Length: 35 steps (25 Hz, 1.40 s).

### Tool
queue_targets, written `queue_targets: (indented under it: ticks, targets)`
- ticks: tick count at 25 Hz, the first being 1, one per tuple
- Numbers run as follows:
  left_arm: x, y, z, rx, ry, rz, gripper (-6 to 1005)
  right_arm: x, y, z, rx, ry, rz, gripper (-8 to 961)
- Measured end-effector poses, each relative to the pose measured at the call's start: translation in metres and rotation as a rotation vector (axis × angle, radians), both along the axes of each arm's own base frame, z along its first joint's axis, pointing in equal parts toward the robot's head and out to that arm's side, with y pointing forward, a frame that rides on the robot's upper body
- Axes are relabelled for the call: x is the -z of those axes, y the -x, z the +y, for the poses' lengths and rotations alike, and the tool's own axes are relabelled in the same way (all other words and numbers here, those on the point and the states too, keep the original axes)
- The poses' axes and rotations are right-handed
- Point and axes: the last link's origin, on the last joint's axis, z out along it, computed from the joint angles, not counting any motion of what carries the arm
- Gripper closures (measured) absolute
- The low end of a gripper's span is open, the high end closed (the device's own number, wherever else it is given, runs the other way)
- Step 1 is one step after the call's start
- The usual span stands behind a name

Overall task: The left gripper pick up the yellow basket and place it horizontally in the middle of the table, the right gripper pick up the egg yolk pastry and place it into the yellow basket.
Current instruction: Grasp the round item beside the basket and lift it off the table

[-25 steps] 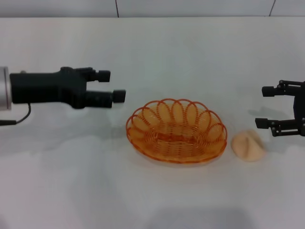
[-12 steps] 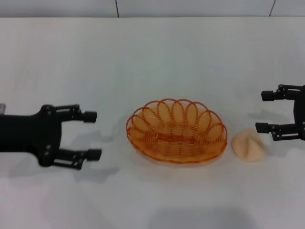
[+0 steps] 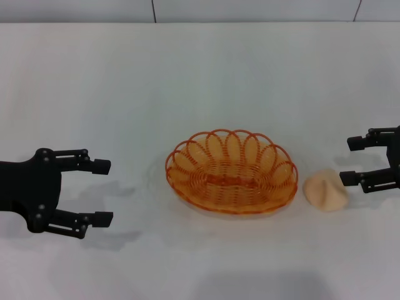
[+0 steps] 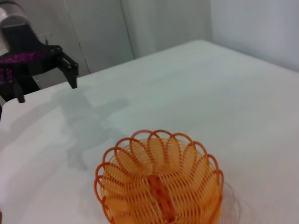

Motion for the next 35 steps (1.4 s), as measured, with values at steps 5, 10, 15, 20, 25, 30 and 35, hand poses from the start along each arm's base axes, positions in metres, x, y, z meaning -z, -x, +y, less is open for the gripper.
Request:
queue_targets:
  ticks: [5, 10, 15, 20, 25, 30, 35]
  targets:
    - [-0.001, 0.002, 0.0, -0.01, -0.009, 0.004, 119, 0.006, 0.008, -0.001, 0.027, 0.071, -0.028, 184]
    - [-0.001, 0.003, 0.0, -0.017, -0.012, 0.001, 119, 0.018, 0.016, -0.001, 0.042, 0.124, -0.052, 184]
    - [0.0, 0.0, 0.001, -0.014, -0.01, -0.007, 119, 0.025, 0.015, 0.006, 0.087, 0.098, -0.095, 191]
    - [-0.003, 0.0, 0.002, -0.014, -0.04, -0.025, 119, 0.033, 0.013, 0.005, 0.08, 0.116, -0.139, 206]
    - [-0.003, -0.001, 0.003, -0.011, -0.042, -0.028, 119, 0.036, 0.011, 0.006, 0.086, 0.11, -0.147, 221]
    - [-0.003, -0.001, 0.003, -0.01, -0.043, -0.027, 119, 0.038, 0.01, 0.006, 0.095, 0.108, -0.147, 235]
    - [-0.004, -0.001, 0.003, -0.009, -0.045, -0.026, 119, 0.039, 0.007, 0.007, 0.1, 0.098, -0.15, 250]
